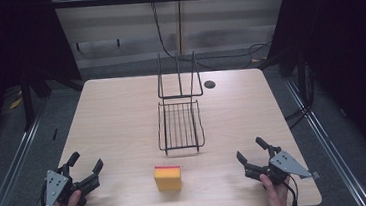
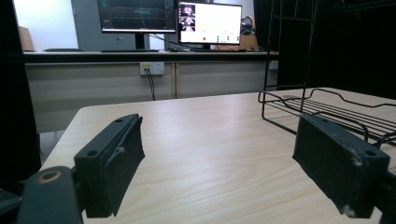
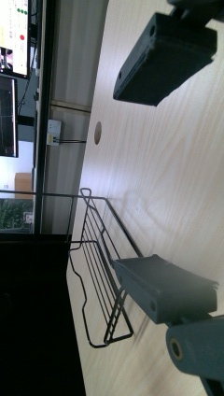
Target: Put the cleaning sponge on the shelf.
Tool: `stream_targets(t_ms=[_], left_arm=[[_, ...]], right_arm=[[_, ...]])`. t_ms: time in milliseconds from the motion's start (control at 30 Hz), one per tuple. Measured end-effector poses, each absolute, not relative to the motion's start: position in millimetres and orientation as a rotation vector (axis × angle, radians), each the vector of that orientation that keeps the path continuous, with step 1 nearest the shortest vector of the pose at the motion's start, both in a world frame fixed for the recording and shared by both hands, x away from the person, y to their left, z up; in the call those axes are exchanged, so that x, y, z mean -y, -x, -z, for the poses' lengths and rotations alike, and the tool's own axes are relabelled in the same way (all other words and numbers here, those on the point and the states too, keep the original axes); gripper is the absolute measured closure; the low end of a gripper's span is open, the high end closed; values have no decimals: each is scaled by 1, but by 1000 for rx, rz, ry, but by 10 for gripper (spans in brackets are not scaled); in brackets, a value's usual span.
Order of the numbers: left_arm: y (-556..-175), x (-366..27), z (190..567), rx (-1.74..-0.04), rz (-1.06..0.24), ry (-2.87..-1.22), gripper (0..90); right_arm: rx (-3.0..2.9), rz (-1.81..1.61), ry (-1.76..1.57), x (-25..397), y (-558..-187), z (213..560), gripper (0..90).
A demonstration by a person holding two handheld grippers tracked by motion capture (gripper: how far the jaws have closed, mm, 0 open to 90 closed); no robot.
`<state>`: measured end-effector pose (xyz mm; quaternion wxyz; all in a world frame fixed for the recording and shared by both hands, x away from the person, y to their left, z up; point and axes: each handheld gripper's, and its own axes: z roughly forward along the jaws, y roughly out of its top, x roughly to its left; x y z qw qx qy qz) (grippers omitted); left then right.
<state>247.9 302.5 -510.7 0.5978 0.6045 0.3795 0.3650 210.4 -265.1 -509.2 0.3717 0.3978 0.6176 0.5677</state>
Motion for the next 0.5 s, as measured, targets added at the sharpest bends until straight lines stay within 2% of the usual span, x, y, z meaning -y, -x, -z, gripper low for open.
stream_targets(t_ms=[500], left_arm=[[-248, -303, 511, -881, -847, -1402, 156]], right_arm=[[-1764, -1482, -1165, 273, -218, 505, 150]])
